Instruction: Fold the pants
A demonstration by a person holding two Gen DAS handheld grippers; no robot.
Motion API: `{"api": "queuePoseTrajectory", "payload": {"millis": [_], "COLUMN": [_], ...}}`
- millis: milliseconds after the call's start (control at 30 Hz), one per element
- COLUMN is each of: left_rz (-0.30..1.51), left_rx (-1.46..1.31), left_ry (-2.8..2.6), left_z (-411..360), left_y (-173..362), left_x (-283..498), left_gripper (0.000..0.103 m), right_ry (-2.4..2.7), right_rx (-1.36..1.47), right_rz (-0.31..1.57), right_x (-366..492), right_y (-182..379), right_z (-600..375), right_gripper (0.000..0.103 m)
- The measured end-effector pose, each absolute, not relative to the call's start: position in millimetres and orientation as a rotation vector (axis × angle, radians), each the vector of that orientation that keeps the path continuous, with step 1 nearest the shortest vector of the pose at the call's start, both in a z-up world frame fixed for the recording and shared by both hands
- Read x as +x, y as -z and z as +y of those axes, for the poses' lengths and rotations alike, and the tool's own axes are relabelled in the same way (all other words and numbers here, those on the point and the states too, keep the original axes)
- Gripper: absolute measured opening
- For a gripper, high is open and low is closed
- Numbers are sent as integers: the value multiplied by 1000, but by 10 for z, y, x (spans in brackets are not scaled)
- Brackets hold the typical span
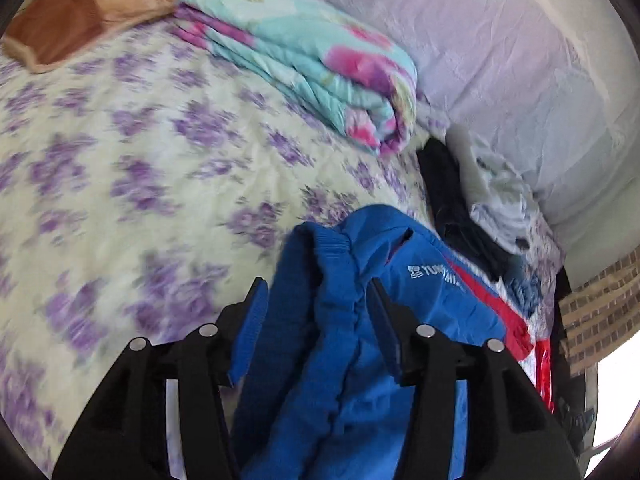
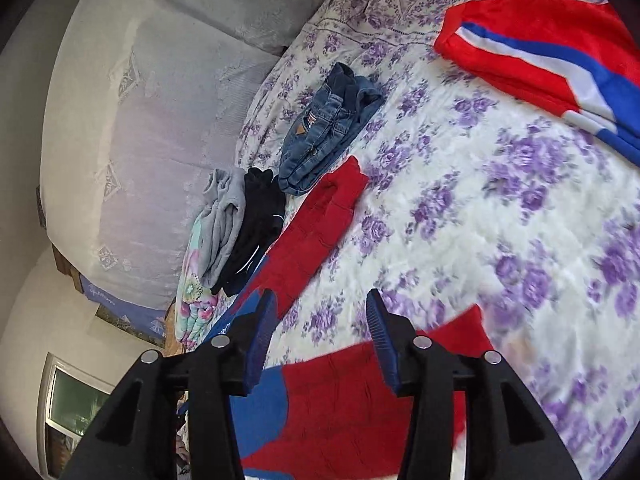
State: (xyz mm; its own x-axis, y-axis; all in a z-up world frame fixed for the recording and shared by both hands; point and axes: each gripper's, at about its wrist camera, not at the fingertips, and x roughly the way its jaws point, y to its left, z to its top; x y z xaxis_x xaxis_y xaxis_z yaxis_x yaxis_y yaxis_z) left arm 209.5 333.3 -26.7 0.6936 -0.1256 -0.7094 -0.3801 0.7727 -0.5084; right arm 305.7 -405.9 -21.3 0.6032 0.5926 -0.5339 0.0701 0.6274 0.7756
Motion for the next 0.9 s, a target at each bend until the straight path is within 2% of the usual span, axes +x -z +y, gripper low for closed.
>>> {"api": "queuePoseTrajectory", "payload": {"millis": [333, 433, 567, 600, 633, 667, 700, 800, 900], "left_rz": [897, 897, 896, 895, 891, 888, 883, 851, 829], "left_rx": [-747, -762, -758, -760, -765, -773, -781, -806, -789], "left_ry": [-103, -113, -135, -137, -140, -140, -139, -108, -75], "left_z": [3455, 3484, 3483, 3486, 3495, 3510, 3527, 3580, 3563], "left_y": [662, 698, 698, 695, 689, 678, 661, 565, 476], "left_x": [2562, 2577, 2629, 2634, 2638, 2642, 2642, 2597, 2609], "left_gripper": [49, 40, 34, 32, 28, 26, 21, 14, 13], "right_ry": [-284, -277, -288, -290, -286, -268, -269, -307, -326], "right_rx": [937, 978, 939, 918, 891, 872, 877, 868, 829], "right_rz": [1012, 1016, 1029, 1038, 1043, 1038, 1019, 925, 855], "right_x": [3960, 4169, 4440, 4489, 4533, 4551, 4538, 4385, 4169], "right_y": [733, 804, 839, 857, 866, 857, 828, 607, 401], "right_z": [-3847, -3791, -3618, -3592, -3559, -3558, -3583, -3677, -3806], "right_gripper": [51, 51, 51, 48, 31, 21, 17, 14, 14]}}
